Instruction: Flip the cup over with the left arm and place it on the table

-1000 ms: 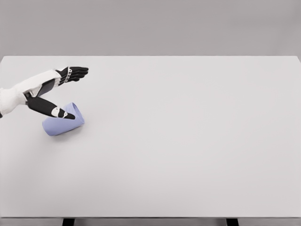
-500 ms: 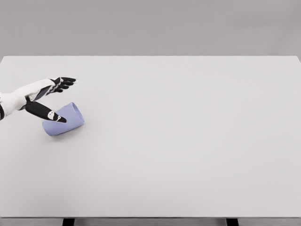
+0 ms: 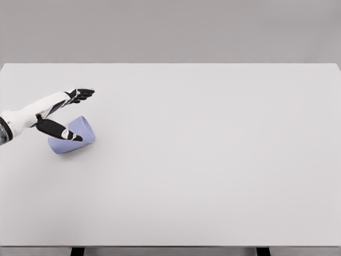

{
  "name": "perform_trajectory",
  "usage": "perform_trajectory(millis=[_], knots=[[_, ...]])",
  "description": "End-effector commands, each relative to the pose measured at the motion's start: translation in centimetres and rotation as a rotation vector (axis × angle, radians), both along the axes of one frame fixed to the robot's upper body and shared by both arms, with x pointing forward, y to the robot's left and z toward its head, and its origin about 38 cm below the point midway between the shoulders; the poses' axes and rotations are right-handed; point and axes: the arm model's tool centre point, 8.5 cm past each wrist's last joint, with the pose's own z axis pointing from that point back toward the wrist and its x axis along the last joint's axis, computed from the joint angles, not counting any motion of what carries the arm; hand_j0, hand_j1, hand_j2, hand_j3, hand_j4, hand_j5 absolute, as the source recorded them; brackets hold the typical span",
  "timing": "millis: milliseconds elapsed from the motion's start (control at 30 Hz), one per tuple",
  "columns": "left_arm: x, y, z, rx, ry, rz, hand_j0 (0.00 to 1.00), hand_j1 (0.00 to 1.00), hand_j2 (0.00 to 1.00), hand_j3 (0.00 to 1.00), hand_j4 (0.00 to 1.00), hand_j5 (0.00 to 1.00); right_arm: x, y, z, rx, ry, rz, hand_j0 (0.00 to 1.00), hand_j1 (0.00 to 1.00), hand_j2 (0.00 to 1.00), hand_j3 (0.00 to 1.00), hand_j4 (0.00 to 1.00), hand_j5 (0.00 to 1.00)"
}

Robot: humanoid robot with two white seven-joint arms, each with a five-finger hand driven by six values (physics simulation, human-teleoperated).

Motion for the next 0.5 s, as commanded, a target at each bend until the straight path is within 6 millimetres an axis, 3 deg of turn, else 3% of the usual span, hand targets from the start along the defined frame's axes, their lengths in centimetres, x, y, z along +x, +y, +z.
perform_trajectory(millis=[0,133,233,467], knots=[[0.3,0.2,0.4,0.008,-0.053,0.021,1.00,1.00,1.00,1.00,1.00,1.00,0.0,0.0,0.0,-0.001,-0.001,0.001,1.00,1.00,1.00,1.00,1.00,1.00],[0.3,0.3,-0.1,0.027,-0.031,0.046,1.00,1.00,1.00,1.00,1.00,1.00,0.0,0.0,0.0,0.000,0.000,0.001,1.00,1.00,1.00,1.00,1.00,1.00],[-0.3,0.1,-2.1,0.037,0.028,0.070,1.00,1.00,1.00,1.00,1.00,1.00,0.0,0.0,0.0,0.000,0.000,0.001,1.00,1.00,1.00,1.00,1.00,1.00],[0.0,0.4,-1.9,0.056,0.017,0.102,1.00,1.00,1.00,1.00,1.00,1.00,0.0,0.0,0.0,0.000,0.000,0.001,1.00,1.00,1.00,1.00,1.00,1.00]])
